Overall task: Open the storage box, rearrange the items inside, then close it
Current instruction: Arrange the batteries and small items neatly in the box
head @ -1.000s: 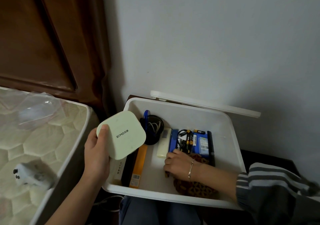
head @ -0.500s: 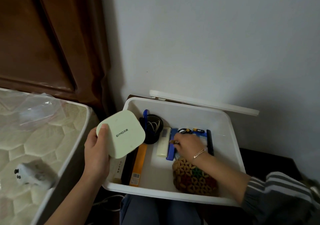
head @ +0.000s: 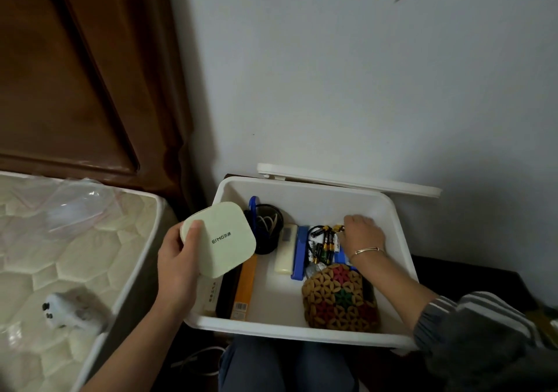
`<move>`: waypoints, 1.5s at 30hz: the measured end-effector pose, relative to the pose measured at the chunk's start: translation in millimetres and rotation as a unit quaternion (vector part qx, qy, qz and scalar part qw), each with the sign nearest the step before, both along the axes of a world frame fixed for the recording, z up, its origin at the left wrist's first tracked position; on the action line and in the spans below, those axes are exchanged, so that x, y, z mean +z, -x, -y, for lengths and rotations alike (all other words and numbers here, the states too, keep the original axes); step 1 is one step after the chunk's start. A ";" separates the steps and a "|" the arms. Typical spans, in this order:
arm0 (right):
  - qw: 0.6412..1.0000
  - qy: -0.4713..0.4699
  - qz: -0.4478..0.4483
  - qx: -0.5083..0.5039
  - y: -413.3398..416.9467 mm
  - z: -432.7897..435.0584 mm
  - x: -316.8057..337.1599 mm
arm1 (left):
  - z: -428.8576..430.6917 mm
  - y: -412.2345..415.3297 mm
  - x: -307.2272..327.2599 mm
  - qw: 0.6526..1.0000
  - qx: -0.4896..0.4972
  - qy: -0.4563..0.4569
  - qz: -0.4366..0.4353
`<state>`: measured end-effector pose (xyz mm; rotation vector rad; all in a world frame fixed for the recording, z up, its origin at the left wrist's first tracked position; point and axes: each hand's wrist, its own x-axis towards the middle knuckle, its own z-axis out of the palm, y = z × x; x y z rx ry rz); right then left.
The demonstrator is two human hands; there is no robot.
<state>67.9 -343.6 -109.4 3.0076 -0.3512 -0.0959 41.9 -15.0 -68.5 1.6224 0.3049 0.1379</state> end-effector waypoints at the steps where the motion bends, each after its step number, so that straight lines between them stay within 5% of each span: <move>1: 0.999 -0.008 0.027 0.016 5.7 1.6 10.3 | 1.2 0.5 2.7 0.999 -0.015 -0.028 0.007; 6: 0.982 -0.040 0.184 -0.001 49.4 32.3 57.2 | 21.2 -2.8 8.1 0.972 -0.176 -0.153 -0.023; 10: 0.981 -0.117 0.095 -0.119 74.6 57.9 60.7 | 54.8 -1.9 -10.7 0.937 -0.279 -0.182 -0.110; 14: 0.950 -0.279 0.057 -0.125 75.7 55.0 54.3 | 76.4 -3.1 -34.0 0.898 -0.331 -0.213 -0.199; 20: 0.948 -0.279 0.055 -0.142 71.8 46.2 43.2 | 87.2 -15.1 -55.5 0.816 -0.413 -0.365 -0.173; 27: 0.954 -0.256 0.045 -0.152 68.6 46.3 34.4 | 93.8 -11.9 -70.7 0.610 -0.494 -0.615 -0.078; 31: 0.947 -0.277 0.036 -0.158 67.1 48.2 33.4 | 90.8 -8.1 -68.3 0.504 -0.537 -0.676 -0.035; 36: 0.939 -0.309 0.050 -0.143 67.0 50.4 32.4 | 85.7 -8.7 -69.1 0.468 -0.601 -0.647 0.026; 45: 0.935 -0.322 0.061 -0.137 67.9 52.2 32.6 | 90.1 -7.7 -78.2 0.412 -0.630 -0.658 -0.035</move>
